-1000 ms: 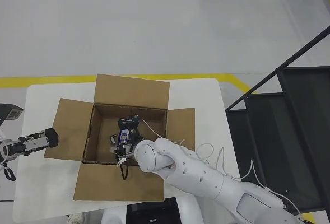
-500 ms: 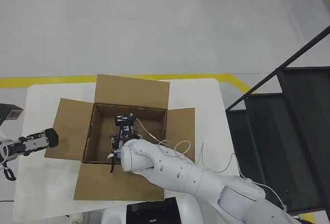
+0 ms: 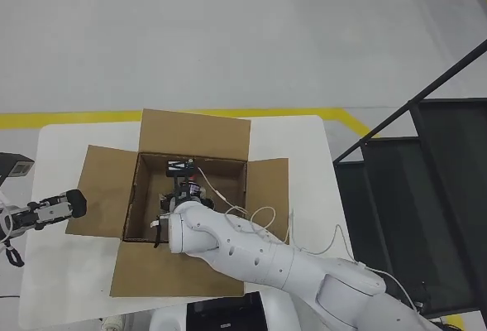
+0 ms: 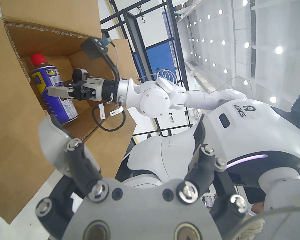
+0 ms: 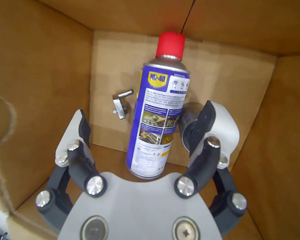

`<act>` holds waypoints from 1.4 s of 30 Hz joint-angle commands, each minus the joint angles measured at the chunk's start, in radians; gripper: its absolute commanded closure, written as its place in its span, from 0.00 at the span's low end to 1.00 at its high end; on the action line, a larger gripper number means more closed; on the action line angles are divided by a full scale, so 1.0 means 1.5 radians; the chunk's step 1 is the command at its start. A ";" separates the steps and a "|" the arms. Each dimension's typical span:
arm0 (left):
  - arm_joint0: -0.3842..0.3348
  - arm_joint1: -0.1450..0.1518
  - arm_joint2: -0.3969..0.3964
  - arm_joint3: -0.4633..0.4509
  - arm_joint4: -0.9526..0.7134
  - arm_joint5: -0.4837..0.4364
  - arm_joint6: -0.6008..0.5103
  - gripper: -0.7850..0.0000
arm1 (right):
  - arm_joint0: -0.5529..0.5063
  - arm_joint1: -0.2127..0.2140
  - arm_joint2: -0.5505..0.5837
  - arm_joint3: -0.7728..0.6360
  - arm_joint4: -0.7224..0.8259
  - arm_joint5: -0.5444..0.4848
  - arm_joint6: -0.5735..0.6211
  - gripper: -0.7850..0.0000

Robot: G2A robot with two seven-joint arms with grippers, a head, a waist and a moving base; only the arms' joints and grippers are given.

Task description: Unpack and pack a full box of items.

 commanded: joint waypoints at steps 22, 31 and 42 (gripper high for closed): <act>0.000 0.000 0.000 0.000 0.000 0.000 0.000 0.00 | -0.030 0.035 0.022 -0.078 -0.145 -0.039 0.213 0.00; 0.000 0.000 0.000 0.000 0.000 0.000 0.000 0.00 | 0.014 0.005 0.026 0.011 -0.099 -0.049 0.234 0.00; 0.000 0.000 0.000 0.000 0.000 0.000 0.000 0.00 | 0.054 -0.005 0.031 0.034 -0.074 -0.166 0.324 0.00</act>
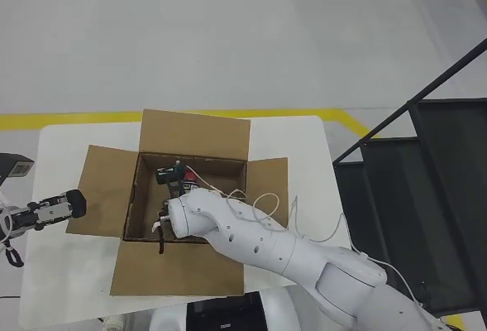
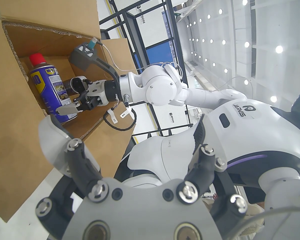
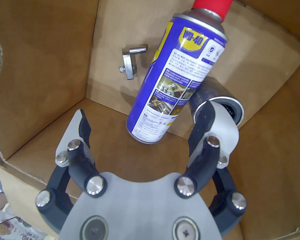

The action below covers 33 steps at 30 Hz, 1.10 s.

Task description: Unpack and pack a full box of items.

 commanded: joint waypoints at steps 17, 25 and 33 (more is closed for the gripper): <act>0.000 0.000 0.000 0.000 0.000 0.000 0.000 0.00 | -0.032 0.011 0.085 -0.016 0.036 0.023 0.000 0.00; 0.000 0.000 0.000 0.000 0.000 0.000 0.000 0.00 | -0.007 -0.009 0.049 0.056 0.022 0.077 -0.054 0.00; 0.000 0.000 0.000 0.000 0.000 0.000 0.000 0.00 | 0.011 -0.029 0.019 0.104 0.038 0.082 -0.059 0.00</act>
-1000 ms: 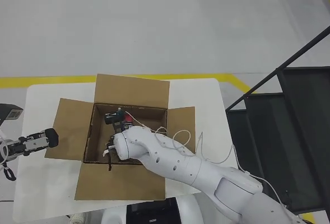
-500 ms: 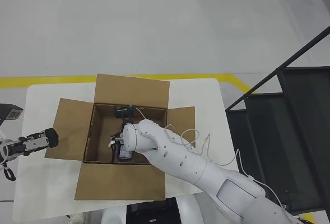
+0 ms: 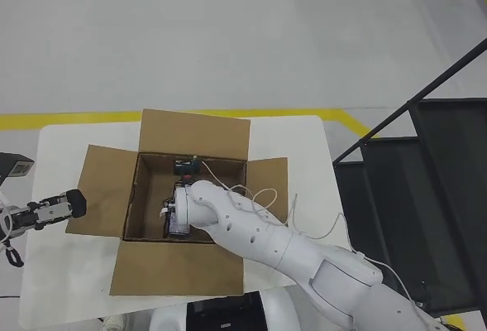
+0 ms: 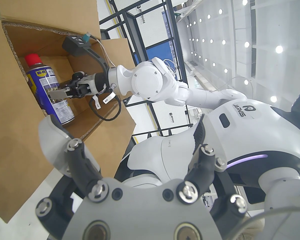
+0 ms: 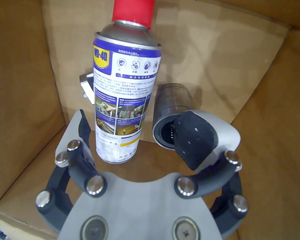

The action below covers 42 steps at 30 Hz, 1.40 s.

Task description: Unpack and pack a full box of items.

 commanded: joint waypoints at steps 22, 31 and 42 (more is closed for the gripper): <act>0.000 0.000 0.000 0.000 0.000 0.000 0.000 0.00 | -0.056 0.046 0.095 -0.207 -0.057 -0.056 0.048 0.00; 0.000 0.000 0.000 0.000 0.000 0.000 0.000 0.00 | -0.050 0.034 0.107 -0.146 -0.014 -0.110 0.001 0.00; 0.000 0.000 0.000 0.000 0.000 0.000 0.000 0.00 | 0.000 -0.009 0.074 -0.011 0.048 -0.131 -0.067 0.00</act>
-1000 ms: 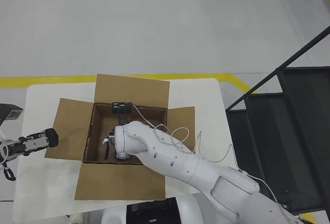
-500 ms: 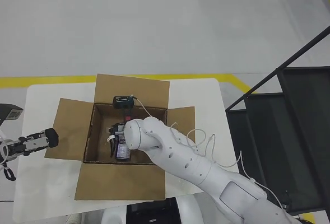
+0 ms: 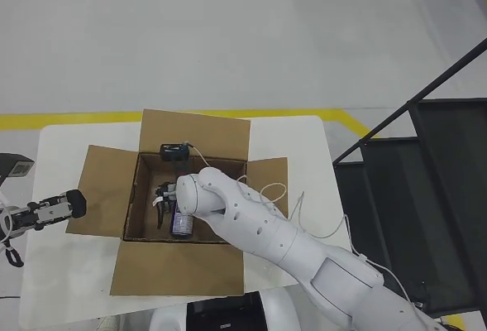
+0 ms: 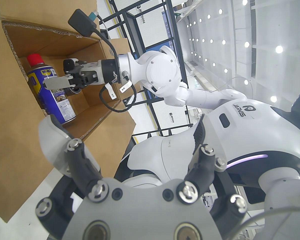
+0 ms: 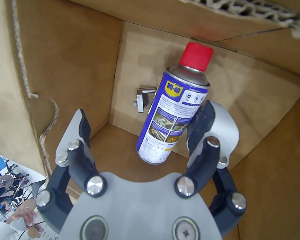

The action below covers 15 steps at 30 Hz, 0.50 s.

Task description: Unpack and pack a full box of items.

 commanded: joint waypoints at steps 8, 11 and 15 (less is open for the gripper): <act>0.000 0.000 0.000 0.000 0.000 0.000 0.000 0.00 | 0.024 -0.029 -0.012 0.081 0.039 0.011 -0.030 0.00; 0.000 0.000 0.000 0.000 0.000 0.000 0.000 0.00 | 0.029 -0.037 -0.016 0.103 0.046 0.020 -0.033 0.00; 0.000 0.000 0.000 0.000 0.000 0.000 0.000 0.00 | 0.037 -0.047 -0.024 0.126 0.048 0.027 -0.033 0.00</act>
